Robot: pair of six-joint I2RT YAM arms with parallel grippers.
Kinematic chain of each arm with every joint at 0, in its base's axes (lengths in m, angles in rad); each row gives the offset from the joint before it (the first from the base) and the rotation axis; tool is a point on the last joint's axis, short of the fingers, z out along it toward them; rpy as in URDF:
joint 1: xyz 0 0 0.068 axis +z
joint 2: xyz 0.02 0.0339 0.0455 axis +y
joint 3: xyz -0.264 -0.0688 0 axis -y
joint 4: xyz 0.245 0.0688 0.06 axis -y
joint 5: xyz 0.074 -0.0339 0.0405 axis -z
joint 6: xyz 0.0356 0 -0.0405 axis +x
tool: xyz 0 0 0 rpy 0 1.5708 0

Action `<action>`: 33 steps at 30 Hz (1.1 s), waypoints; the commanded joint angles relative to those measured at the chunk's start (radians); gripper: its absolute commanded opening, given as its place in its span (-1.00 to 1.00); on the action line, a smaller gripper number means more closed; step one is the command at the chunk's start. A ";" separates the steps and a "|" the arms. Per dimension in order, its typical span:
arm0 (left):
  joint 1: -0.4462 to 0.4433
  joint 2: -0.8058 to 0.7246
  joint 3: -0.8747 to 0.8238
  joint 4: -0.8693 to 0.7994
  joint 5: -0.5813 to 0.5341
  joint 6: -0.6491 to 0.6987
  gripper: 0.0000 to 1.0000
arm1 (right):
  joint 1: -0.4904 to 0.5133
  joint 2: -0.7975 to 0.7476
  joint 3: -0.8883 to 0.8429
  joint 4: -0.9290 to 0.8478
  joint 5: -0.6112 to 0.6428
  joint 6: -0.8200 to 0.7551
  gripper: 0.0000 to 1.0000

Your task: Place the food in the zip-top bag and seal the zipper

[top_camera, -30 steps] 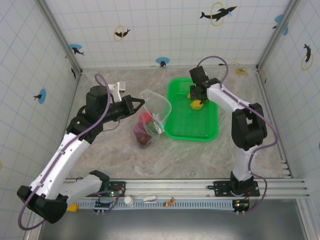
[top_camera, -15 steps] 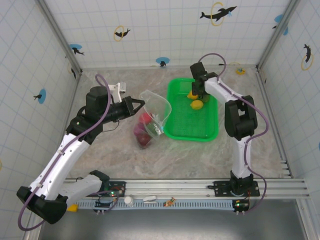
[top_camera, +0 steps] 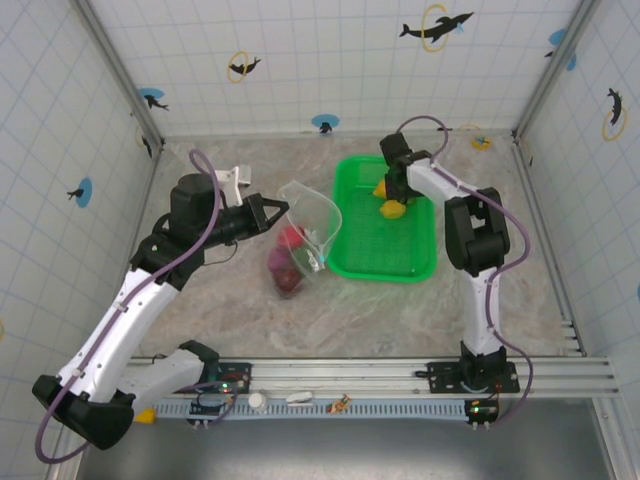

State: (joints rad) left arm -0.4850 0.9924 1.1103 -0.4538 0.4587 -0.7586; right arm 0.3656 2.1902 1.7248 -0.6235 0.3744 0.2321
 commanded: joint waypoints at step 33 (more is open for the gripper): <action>0.002 0.001 0.043 -0.027 -0.017 -0.033 -1.00 | 0.201 -0.876 -0.501 0.284 -0.277 0.050 -0.11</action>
State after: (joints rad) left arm -0.4850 0.9909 1.1210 -0.4862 0.4335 -0.7685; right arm 0.5377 1.4151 1.2449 -0.4328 0.2161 0.2428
